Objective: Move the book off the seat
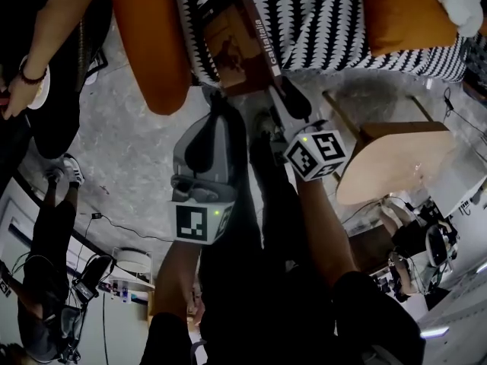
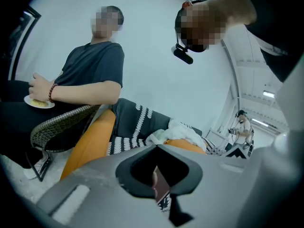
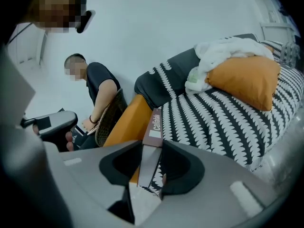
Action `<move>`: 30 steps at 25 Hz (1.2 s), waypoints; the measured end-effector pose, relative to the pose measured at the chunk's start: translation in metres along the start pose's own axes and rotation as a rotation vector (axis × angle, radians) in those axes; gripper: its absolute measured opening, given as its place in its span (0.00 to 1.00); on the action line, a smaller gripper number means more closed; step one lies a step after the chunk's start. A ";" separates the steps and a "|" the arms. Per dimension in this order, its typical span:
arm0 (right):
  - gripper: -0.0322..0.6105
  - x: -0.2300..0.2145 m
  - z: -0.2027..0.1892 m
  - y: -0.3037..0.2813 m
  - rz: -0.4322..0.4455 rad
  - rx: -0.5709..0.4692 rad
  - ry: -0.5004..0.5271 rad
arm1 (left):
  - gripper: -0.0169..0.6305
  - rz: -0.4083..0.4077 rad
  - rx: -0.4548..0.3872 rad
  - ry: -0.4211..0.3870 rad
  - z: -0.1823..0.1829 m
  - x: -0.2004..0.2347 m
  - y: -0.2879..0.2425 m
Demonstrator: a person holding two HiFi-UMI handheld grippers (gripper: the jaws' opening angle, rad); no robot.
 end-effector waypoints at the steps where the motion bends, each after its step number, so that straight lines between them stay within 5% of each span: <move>1: 0.27 0.005 -0.002 0.003 -0.006 0.004 0.007 | 0.04 -0.001 -0.005 0.001 0.002 0.003 0.005; 19: 0.27 -0.029 -0.019 0.096 -0.115 0.127 0.110 | 0.04 -0.049 0.005 -0.054 0.012 -0.079 0.032; 30: 0.27 0.004 0.006 0.146 -0.149 0.123 0.142 | 0.04 -0.057 -0.049 -0.109 0.062 -0.105 0.067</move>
Point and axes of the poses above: the fingertips, and each gripper's own axes: y backward along the fingers, x to its left, z out of its top, the point moved 1 cm from there along y, backward along the fingers, and after that the axes turned 7 degrees about y, right-handed, at the moved point
